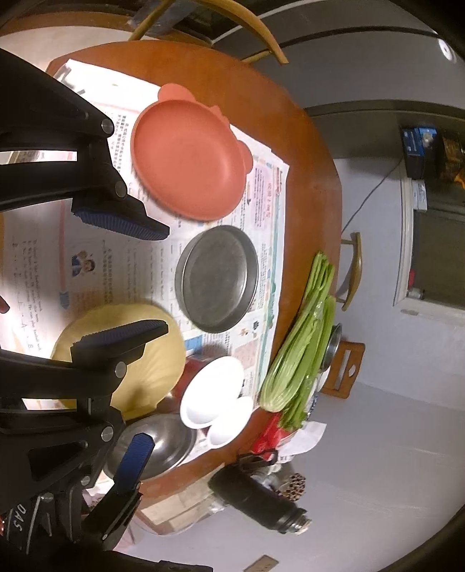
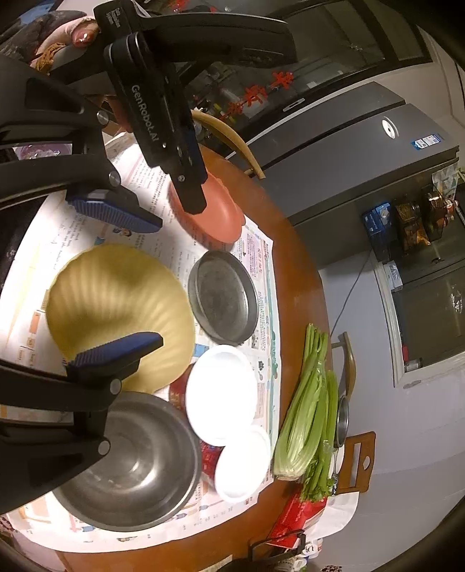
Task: Organize plates and bowls
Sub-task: 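Move the left gripper to the yellow shell plate and grasp its rim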
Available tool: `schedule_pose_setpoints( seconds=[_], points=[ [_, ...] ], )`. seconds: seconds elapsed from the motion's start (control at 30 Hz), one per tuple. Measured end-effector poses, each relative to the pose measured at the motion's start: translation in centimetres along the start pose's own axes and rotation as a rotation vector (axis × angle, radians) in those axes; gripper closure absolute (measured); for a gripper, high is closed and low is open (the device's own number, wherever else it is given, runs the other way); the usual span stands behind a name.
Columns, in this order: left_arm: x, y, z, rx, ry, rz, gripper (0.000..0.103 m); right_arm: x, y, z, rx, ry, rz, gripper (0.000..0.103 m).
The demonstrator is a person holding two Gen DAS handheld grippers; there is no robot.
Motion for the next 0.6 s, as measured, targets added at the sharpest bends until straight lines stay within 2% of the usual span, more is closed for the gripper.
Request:
schedule_pose_setpoints(
  seconds=[0.6],
  points=[
    [0.5, 2.7, 2.6, -0.089, 0.009, 0.025, 0.055, 1.9, 5.1, 0.7, -0.106, 0.049, 0.015, 0.045]
  ],
)
Point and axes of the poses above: each gripper's, at about its wrist camera, not at the fingertips, and z roughly the way its jaws point, x to its right, y to its underside, the point moved 7 cm from there along z, roughly the way its jaws point, and after that the axes turned 12 degrees about y, right-handed, at the moved point
